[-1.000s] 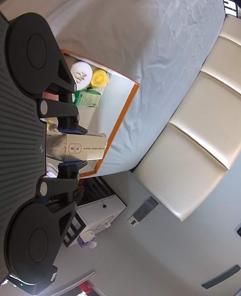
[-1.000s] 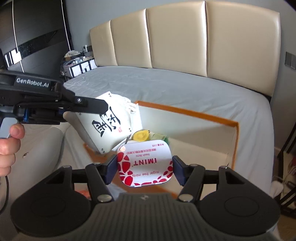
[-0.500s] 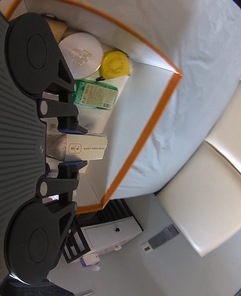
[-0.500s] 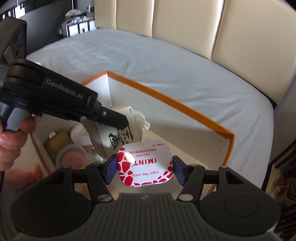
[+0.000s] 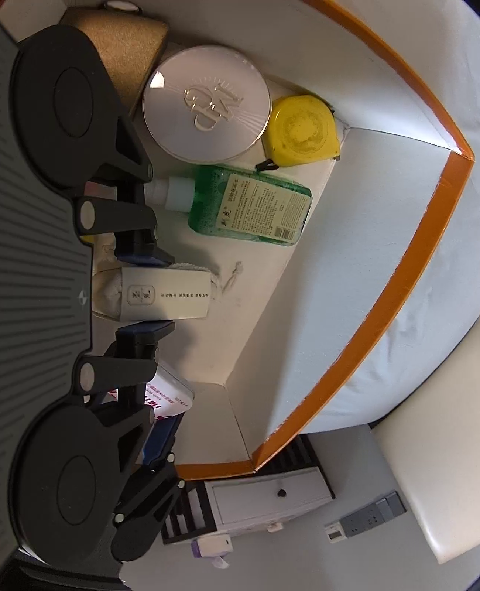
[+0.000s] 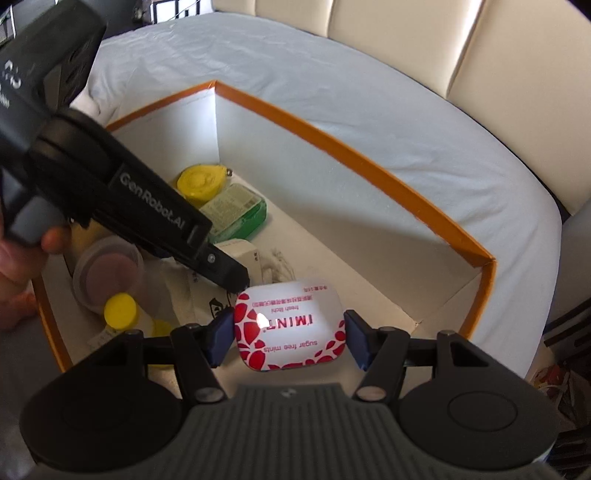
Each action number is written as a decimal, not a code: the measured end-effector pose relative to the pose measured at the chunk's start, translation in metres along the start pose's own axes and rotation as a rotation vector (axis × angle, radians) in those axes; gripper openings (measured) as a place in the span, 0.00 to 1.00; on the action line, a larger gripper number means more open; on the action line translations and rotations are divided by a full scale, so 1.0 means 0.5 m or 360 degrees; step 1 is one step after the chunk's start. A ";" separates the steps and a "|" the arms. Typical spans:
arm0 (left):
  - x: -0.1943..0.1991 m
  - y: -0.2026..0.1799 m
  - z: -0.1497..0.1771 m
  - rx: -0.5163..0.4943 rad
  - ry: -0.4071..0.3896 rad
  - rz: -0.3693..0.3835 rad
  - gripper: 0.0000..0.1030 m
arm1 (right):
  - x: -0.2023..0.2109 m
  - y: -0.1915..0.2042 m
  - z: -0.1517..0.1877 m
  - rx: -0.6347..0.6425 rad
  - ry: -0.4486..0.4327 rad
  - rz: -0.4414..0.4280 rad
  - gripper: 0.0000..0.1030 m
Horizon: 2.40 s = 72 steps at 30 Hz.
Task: Organize rigid objects
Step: 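Lower the sachet into the orange box with the left tool while the right tool lowers the IMINT tin, then open both tools and withdraw them from the orange box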
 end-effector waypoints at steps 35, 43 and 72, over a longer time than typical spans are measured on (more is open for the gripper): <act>0.142 -0.016 0.038 -0.0289 -0.0293 -0.0145 0.45 | -0.099 0.038 0.038 0.0469 0.0662 -0.0240 0.68; 0.228 -0.034 0.074 -0.0358 -0.0444 -0.0113 0.46 | -0.016 0.033 0.000 0.0344 0.0472 -0.0056 0.69; 0.283 0.187 0.287 -0.0420 -0.0622 -0.0591 0.48 | 0.152 0.148 0.350 -0.0855 -0.0309 0.0274 0.73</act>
Point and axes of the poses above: each gripper's, at about its wrist camera, not at the fingertips, and x roughly against the way its jaws point, y to its left, z to its underside, the point moved 9 cm from there along -x, roughly the way its jaws point, and after that the axes turned 8 degrees about -z, right-handed, at the moved point
